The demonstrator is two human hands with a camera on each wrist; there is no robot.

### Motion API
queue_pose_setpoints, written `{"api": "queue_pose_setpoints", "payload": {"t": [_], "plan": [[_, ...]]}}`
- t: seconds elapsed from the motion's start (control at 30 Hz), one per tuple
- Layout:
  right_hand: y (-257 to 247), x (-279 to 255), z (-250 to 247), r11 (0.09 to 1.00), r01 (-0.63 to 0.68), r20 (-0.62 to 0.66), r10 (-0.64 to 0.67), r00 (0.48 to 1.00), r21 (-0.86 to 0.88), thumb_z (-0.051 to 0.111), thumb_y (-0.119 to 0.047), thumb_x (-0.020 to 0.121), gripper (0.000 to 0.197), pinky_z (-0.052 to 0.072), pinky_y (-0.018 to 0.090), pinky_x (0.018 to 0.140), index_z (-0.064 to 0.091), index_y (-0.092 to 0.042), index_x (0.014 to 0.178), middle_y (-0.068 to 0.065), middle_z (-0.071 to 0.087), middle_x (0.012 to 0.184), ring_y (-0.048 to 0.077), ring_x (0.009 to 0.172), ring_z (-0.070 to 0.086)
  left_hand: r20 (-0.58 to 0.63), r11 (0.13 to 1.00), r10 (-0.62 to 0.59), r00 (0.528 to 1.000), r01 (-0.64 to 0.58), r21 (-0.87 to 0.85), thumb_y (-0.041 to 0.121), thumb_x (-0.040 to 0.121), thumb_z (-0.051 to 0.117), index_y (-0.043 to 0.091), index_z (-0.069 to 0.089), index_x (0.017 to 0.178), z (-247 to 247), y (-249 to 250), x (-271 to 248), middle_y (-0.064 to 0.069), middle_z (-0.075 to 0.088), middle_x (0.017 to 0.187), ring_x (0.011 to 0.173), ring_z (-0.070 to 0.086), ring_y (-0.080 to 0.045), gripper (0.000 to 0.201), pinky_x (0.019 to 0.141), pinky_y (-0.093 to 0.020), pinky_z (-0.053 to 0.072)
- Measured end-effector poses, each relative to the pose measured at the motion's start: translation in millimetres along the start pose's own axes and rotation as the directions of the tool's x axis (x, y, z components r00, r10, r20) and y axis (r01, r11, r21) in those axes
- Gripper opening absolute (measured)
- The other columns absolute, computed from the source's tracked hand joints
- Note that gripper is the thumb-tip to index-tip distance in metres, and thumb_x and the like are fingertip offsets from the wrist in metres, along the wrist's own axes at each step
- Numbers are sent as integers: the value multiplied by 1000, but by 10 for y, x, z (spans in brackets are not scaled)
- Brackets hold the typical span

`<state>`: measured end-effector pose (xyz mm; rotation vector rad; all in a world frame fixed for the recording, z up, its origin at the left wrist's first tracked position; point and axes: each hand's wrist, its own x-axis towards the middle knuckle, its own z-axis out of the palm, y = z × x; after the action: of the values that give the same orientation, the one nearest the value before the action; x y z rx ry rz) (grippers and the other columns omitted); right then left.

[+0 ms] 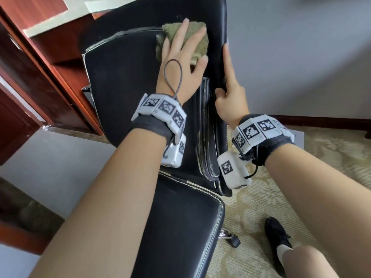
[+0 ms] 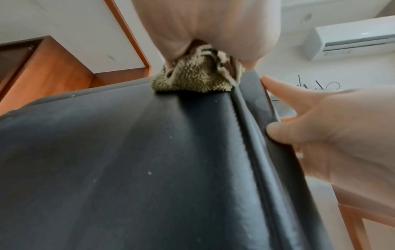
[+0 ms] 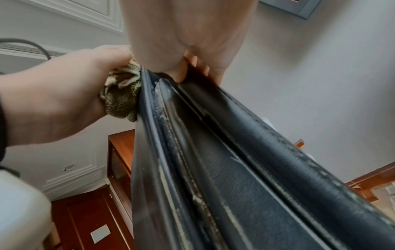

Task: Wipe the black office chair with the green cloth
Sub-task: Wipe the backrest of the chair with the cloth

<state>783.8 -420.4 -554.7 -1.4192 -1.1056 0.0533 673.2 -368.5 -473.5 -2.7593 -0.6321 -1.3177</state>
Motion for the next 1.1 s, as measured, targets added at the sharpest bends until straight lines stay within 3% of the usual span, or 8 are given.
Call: {"api": "queue_pose_setpoints", "payload": {"t": [0.17, 0.3, 0.43, 0.6, 0.7, 0.97, 1.03, 1.1], "plan": [[-22, -28, -27, 1000, 2, -1, -2, 1000, 6, 32, -1, 69, 95, 42, 25, 96, 2, -58, 139, -1, 14, 158, 11, 129, 41, -25, 997, -57, 998, 55, -48, 22, 93, 48, 20, 49, 137, 34, 69, -77, -8, 29, 152, 137, 28, -26, 43, 114, -48, 22], [-59, -49, -21, 1000, -6, -2, 6, 1000, -7, 31, -2, 67, 95, 40, 30, 103, 1, -57, 139, -2, 14, 157, 21, 138, 32, 3, 1000, 13, 1000, -13, 2, 21, 90, 46, 18, 53, 133, 54, -4, -216, -11, 34, 149, 134, 33, -34, 43, 110, -53, 27], [-131, -94, -76, 1000, -13, 7, 13, 1000, 7, 33, 7, 75, 92, 40, 12, 86, 6, -43, 147, -7, 29, 152, 22, 119, 50, 33, 997, 35, 999, -37, 61, 24, 87, 41, 18, 57, 129, 125, -98, -422, -10, 37, 148, 133, 33, -42, 45, 114, -39, 13], [-231, -156, -102, 1000, -19, 6, 19, 1000, 9, 33, 11, 79, 87, 45, 32, 90, 8, -34, 149, 3, 42, 144, 35, 113, 49, 52, 996, 37, 998, -41, 74, 21, 85, 42, 17, 59, 126, 141, -139, -638, -11, 39, 146, 132, 35, -39, 45, 113, -34, 10], [-233, -155, -109, 1000, -28, 5, 28, 1000, 9, 34, 11, 79, 87, 43, 32, 91, 8, -34, 149, 6, 41, 144, 35, 114, 47, 65, 998, 16, 998, -20, 53, 20, 85, 42, 17, 59, 127, 154, -151, -781, -10, 38, 147, 132, 34, -37, 45, 114, -35, 13], [-168, -117, -56, 999, 10, 15, -10, 1000, -49, 31, -2, 74, 87, 51, 42, 70, 7, -45, 146, 23, 44, 137, 41, 78, 60, 103, 998, -34, 994, 28, 52, 11, 86, 51, 18, 56, 130, 283, -213, -1182, -9, 34, 149, 133, 32, -40, 46, 114, -29, 9], [-132, -96, -68, 999, 35, 50, -35, 998, -12, 32, -4, 73, 87, 51, 44, 79, 6, -46, 145, 13, 33, 149, 30, 88, 61, 103, 998, -36, 994, 31, 47, 12, 86, 50, 18, 55, 131, 301, -223, -1250, -10, 34, 149, 133, 32, -41, 46, 113, -26, 7], [-109, -132, -95, 996, 16, 104, -26, 994, 92, 35, -1, 76, 86, 39, 41, 106, 5, -35, 149, 1, 20, 156, 17, 129, 42, 104, 999, -40, 994, 36, 38, 10, 85, 53, 18, 55, 131, 327, -225, -1302, -10, 34, 149, 133, 32, -41, 46, 114, -29, 9]]}}
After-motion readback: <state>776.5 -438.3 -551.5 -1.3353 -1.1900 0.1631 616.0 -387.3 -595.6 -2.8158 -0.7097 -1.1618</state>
